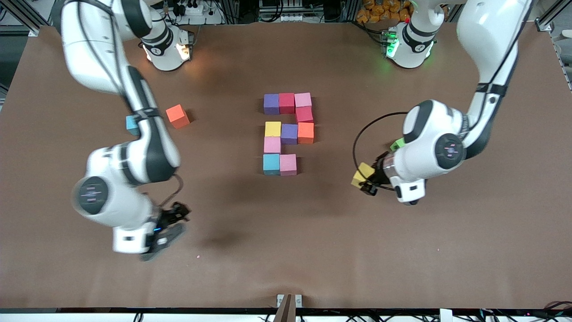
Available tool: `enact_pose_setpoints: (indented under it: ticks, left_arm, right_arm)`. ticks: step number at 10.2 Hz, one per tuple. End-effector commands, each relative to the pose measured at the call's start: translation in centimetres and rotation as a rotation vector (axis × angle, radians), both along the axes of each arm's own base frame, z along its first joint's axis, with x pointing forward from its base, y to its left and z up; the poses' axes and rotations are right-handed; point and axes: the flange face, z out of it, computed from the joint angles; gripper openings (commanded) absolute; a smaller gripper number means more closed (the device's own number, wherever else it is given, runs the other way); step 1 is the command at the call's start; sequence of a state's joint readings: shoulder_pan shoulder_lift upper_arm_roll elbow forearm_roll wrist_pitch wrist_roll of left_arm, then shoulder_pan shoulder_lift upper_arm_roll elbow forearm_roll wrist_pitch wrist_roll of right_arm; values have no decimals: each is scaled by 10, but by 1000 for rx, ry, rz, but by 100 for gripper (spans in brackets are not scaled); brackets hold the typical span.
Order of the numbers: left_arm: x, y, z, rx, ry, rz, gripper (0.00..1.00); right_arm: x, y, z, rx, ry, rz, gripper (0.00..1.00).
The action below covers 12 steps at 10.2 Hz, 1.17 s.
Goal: Form number 2 with 11 blocks
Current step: 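Carry the yellow cube to the figure while the right gripper withdraws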
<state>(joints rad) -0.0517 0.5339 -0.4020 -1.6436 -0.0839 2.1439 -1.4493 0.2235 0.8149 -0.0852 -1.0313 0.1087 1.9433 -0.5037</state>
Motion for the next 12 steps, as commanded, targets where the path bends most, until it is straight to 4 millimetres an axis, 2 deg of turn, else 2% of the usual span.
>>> enact_pose_setpoints:
  ticks: [1,2,3,4,6,8,12]
  left_arm:
    - [-8,-33,-20,-15,6,113,36]
    - [-8,-38,-28,-20,12,186,39]
    - [-14,-48,-36,-22,19,235,39]
    - [-24,-66,-47,-21,24,245,39]
    - [-32,-85,-58,-26,33,322,38]
    - [-44,-103,-67,-15,68,385,36]
    - [-73,-120,-103,-11,75,484,36]
  right_arm:
    - [-9,-61,20,52,98,-178,100]
    - [-14,-93,34,69,130,-225,100]
    - [-23,-118,35,69,178,-255,100]
    - [-35,-127,40,69,194,-268,100]
    - [-66,-133,43,69,198,-284,100]
    - [-109,-136,37,69,198,-294,100]
    - [-172,-133,28,17,272,-267,100]
